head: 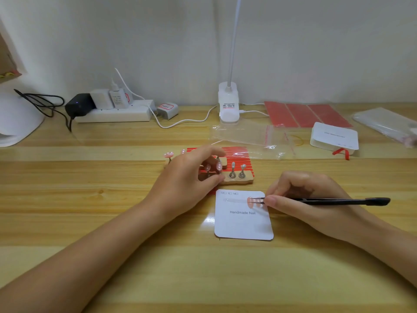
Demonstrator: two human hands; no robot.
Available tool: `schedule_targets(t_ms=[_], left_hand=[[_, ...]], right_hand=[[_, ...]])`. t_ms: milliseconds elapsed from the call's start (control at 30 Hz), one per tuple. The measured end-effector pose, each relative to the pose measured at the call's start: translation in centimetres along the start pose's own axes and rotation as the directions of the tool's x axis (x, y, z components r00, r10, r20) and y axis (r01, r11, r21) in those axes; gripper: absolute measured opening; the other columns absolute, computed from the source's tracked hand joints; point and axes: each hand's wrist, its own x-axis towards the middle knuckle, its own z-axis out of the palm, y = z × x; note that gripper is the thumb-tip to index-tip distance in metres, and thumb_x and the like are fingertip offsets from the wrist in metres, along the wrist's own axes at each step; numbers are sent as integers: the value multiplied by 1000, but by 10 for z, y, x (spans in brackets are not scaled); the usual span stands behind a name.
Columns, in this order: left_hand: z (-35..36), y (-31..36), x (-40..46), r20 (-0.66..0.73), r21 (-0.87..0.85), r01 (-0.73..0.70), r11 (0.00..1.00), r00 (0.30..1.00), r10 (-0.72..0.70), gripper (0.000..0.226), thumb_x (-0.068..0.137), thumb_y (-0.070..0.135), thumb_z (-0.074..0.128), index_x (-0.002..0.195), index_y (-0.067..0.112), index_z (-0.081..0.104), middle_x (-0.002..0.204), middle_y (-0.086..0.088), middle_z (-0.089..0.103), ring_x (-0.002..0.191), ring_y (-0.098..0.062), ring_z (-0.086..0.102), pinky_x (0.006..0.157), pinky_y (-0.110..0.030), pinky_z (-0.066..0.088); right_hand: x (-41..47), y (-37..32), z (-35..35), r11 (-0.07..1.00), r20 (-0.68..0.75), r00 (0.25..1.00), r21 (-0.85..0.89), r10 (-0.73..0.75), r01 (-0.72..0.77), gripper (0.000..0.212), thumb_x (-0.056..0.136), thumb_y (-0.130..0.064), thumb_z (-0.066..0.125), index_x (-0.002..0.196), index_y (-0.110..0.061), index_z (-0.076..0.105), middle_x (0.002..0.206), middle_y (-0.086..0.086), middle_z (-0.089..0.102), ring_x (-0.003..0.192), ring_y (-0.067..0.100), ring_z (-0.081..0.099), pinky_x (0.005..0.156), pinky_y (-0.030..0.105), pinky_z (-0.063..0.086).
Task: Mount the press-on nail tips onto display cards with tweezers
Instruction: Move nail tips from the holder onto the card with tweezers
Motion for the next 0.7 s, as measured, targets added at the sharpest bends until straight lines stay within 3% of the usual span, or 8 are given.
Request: schedule_targets(t_ms=[100, 200, 333, 467, 533, 633, 700], left_hand=[[1, -2, 0, -15, -54, 19, 998, 1000, -20, 33, 78, 11, 71, 108, 21, 62, 84, 17, 63, 82, 1, 57, 73, -11, 43], [2, -3, 0, -19, -90, 25, 996, 999, -27, 32, 77, 9, 72, 106, 20, 63, 81, 15, 64, 77, 0, 55, 69, -9, 41], [2, -5, 1, -37, -113, 25, 993, 999, -29, 32, 75, 8, 74, 104, 19, 64, 78, 13, 65, 74, -2, 55, 65, -8, 38], [3, -6, 1, -39, -145, 27, 989, 999, -33, 30, 75, 8, 74, 102, 18, 64, 76, 12, 65, 69, 1, 53, 64, -6, 35], [4, -6, 1, -40, -154, 31, 988, 999, -37, 30, 74, 9, 75, 101, 19, 64, 77, 13, 65, 70, -1, 54, 65, -6, 36], [5, -6, 2, -39, -154, 29, 988, 999, -36, 30, 75, 11, 75, 101, 20, 64, 76, 16, 64, 69, 3, 53, 64, -7, 35], [5, -6, 2, -39, -160, 24, 987, 999, -31, 30, 75, 11, 75, 101, 20, 64, 75, 17, 63, 68, 6, 52, 64, -7, 35]], right_hand=[[1, -2, -1, 1000, -70, 998, -6, 2, -2, 13, 74, -36, 74, 65, -33, 64, 76, -5, 70, 66, 5, 63, 60, 16, 47], [1, -5, -2, 998, -158, 987, 55, 30, -22, 27, 65, -46, 76, 68, -22, 63, 76, -3, 70, 64, 1, 62, 60, 11, 45], [1, -3, -1, 999, -255, 967, 41, -3, 14, 16, 66, -41, 67, 69, -26, 62, 73, -2, 67, 61, 1, 60, 58, 7, 43], [1, 1, 3, 995, -282, 956, -80, -80, 60, 17, 71, -43, 75, 76, -32, 62, 76, -10, 68, 70, 6, 63, 68, 11, 47], [5, -1, 5, 989, -274, 954, -117, -117, 88, 15, 70, -44, 68, 76, -31, 62, 78, -9, 68, 74, 7, 64, 71, 11, 46], [21, -6, 15, 962, -286, 927, -194, -241, 190, 18, 73, -39, 75, 71, -31, 59, 71, -3, 67, 74, 6, 64, 71, 8, 45], [33, -7, 24, 937, -320, 892, -247, -320, 247, 18, 73, -30, 74, 71, -20, 60, 71, 0, 68, 73, 8, 63, 69, 7, 45]])
